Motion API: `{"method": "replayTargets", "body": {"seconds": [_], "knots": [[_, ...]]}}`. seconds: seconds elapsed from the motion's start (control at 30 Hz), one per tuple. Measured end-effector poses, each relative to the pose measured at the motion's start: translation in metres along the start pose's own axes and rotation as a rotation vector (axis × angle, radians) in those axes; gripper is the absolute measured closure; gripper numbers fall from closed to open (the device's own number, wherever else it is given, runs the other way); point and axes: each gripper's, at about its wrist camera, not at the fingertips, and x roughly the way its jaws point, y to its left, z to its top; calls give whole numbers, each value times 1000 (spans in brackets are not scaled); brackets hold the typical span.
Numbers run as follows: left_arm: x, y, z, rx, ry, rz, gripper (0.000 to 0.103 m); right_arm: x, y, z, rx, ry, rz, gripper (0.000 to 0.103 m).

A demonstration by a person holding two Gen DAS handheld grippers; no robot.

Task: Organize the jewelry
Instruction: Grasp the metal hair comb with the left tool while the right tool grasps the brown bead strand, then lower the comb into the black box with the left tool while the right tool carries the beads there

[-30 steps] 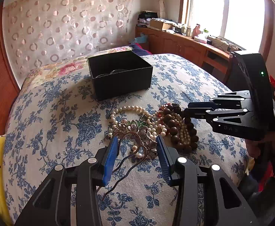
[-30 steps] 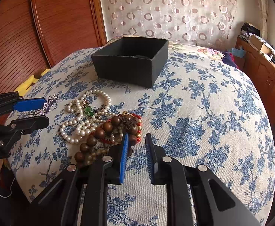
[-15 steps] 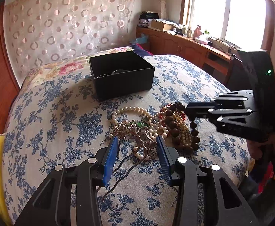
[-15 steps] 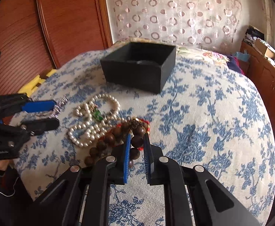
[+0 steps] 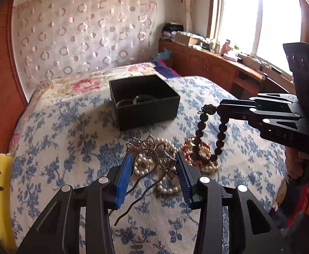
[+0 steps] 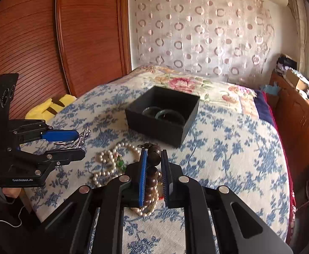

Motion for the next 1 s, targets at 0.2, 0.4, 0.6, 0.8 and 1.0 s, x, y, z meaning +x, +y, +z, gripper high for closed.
{"method": "replayTargets", "body": {"seconds": [0.2, 0.4, 0.6, 0.8, 1.0], "knots": [[1, 4, 13, -10, -22, 15, 63, -6, -5, 16, -18, -36, -15, 88], [2, 1, 22, -7, -38, 12, 63, -11, -11, 25, -27, -56, -39, 88], [3, 0, 29, -5, -48, 15, 63, -10, -21, 25, -25, -47, -55, 88], [14, 3, 36, -5, -45, 11, 63, -6, -31, 28, -19, -45, -58, 88], [30, 10, 55, -13, -45, 17, 63, 7, -43, 42, -17, -50, -60, 88]]}}
